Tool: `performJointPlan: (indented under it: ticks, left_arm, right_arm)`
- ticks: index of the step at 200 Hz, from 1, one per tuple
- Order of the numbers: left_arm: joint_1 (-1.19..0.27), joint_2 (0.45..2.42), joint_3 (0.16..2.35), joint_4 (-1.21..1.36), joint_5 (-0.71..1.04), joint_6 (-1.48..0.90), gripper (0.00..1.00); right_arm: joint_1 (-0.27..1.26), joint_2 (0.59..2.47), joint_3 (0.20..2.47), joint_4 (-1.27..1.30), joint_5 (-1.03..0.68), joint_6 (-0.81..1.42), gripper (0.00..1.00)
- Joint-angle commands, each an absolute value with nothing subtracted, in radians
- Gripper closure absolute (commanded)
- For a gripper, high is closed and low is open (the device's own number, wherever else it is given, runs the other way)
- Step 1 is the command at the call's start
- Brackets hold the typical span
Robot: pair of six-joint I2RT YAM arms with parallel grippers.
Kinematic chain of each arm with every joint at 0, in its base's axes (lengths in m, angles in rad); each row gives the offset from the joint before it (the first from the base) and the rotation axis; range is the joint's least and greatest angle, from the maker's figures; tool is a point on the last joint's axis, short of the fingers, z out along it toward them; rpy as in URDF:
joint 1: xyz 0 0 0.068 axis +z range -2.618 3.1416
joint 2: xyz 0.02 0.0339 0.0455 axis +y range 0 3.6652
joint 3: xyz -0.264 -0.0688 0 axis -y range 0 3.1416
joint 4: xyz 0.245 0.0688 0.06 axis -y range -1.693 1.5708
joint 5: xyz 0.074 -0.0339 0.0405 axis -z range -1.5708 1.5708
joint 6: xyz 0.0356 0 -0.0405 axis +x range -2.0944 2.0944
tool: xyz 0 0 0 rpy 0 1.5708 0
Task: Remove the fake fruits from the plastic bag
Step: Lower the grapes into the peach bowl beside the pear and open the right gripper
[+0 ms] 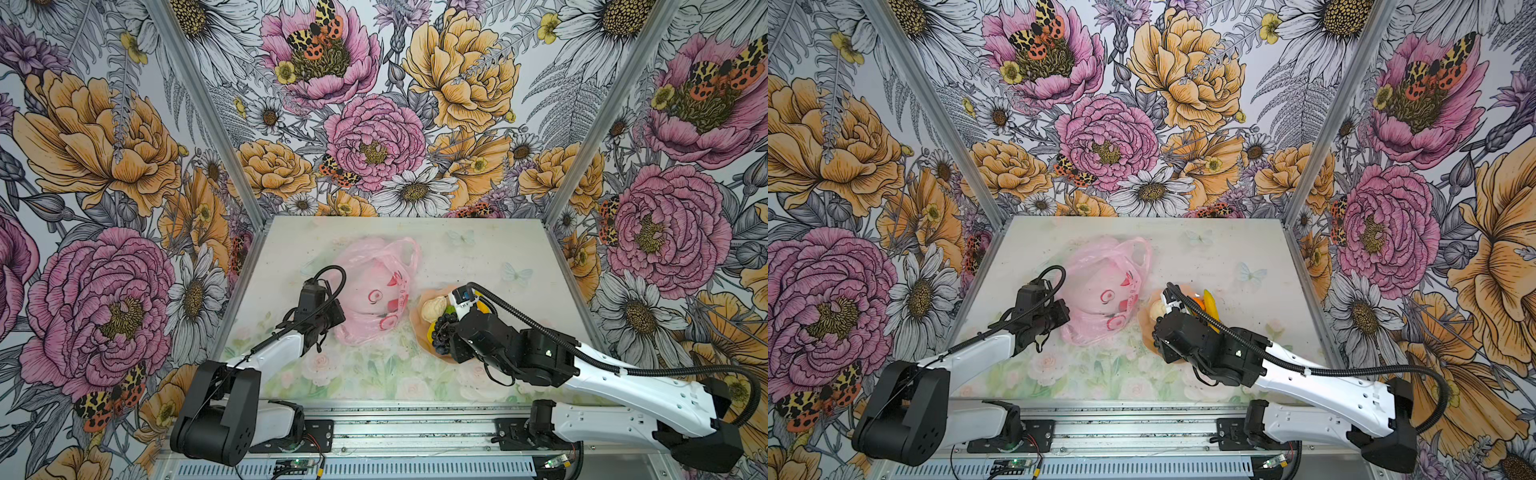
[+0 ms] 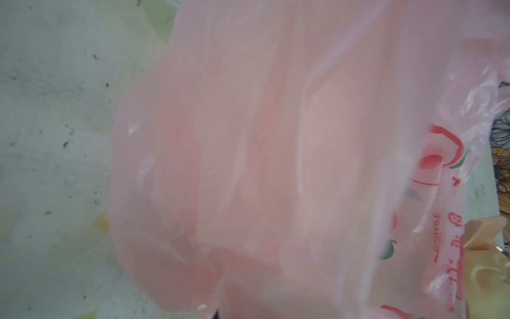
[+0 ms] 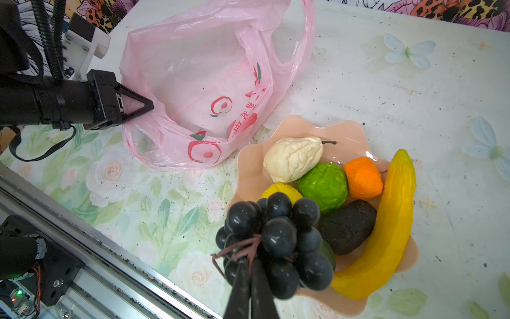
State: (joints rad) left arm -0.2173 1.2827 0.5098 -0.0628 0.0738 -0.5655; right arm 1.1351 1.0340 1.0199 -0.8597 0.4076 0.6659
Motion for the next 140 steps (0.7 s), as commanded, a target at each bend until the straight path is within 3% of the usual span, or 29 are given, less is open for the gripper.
performJointPlan:
  ticks: [1,87,140]
  left_arm:
    - [-0.208,1.263,0.512,-0.057,0.048,-0.540,1.00]
    - [-0.207,1.255,0.514,-0.062,0.055,-0.538,1.00]
    - [-0.206,1.249,0.514,-0.065,0.056,-0.534,1.00]
  right_arm:
    - [1.149,1.090,1.067,-0.847,0.384,0.675,1.00]
    - [1.111,1.259,1.167,-0.836,0.453,0.651,1.00]
    - [1.030,1.323,1.171,-0.739,0.379,0.598,1.00]
